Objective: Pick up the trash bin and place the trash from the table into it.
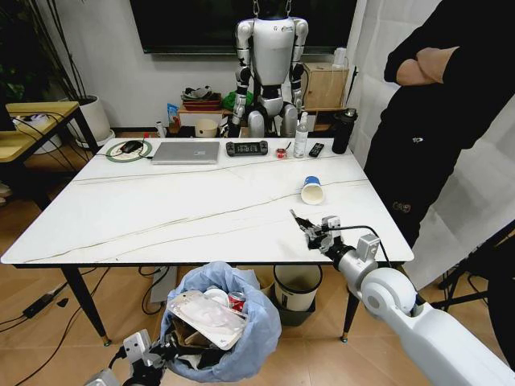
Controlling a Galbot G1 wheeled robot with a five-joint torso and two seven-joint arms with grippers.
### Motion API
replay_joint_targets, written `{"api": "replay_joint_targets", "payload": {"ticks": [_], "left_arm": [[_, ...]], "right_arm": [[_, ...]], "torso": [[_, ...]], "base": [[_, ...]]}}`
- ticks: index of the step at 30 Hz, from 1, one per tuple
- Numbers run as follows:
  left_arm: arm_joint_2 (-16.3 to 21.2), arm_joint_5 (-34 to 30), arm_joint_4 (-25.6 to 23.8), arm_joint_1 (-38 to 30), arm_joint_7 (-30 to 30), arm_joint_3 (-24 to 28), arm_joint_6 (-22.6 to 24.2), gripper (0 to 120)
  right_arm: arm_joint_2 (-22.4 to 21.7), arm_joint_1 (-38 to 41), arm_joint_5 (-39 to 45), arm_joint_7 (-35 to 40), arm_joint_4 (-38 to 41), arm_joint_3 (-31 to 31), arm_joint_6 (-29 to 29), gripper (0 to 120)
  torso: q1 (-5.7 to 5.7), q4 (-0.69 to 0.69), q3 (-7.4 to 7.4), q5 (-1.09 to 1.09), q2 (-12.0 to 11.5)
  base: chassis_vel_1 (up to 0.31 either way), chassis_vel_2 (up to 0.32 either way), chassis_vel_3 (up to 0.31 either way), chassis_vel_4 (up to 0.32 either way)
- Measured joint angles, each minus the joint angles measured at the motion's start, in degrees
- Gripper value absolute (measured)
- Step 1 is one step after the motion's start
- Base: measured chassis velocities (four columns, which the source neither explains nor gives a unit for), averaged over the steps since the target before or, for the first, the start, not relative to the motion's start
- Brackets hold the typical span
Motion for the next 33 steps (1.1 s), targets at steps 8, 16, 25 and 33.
{"api": "replay_joint_targets", "payload": {"ticks": [8, 16, 25, 33], "left_arm": [[-0.4, 0.0, -0.4, 0.2, 0.3, -0.3, 0.0, 0], [-0.7, 0.1, -0.9, 0.3, 0.3, -0.4, -0.1, 0], [-1.0, 0.3, -1.0, 0.4, 0.4, -0.1, -0.1, 0], [-0.9, 0.3, -1.1, 0.3, 0.4, -0.1, -0.1, 0]], "right_arm": [[-2.9, 0.2, 0.2, -2.0, 11.4, -14.1, 2.3, 0], [-2.5, 0.5, -4.2, -3.0, 10.0, -21.6, 2.7, 0], [-2.0, 1.3, -6.1, -1.7, 7.9, -22.3, 3.0, 0], [-2.3, 0.2, -8.7, -0.5, 7.7, -21.3, 3.4, 30]], "torso": [[0.00, 0.01, 0.00, 0.00, 0.0], [0.00, 0.00, 0.00, 0.01, 0.0], [0.00, 0.00, 0.00, 0.02, 0.0], [0.00, 0.00, 0.00, 0.01, 0.0]], "base": [[0.000, 0.000, 0.000, 0.000], [0.000, 0.000, 0.000, 0.000], [0.000, 0.000, 0.000, 0.000], [0.000, 0.000, 0.000, 0.000]]}}
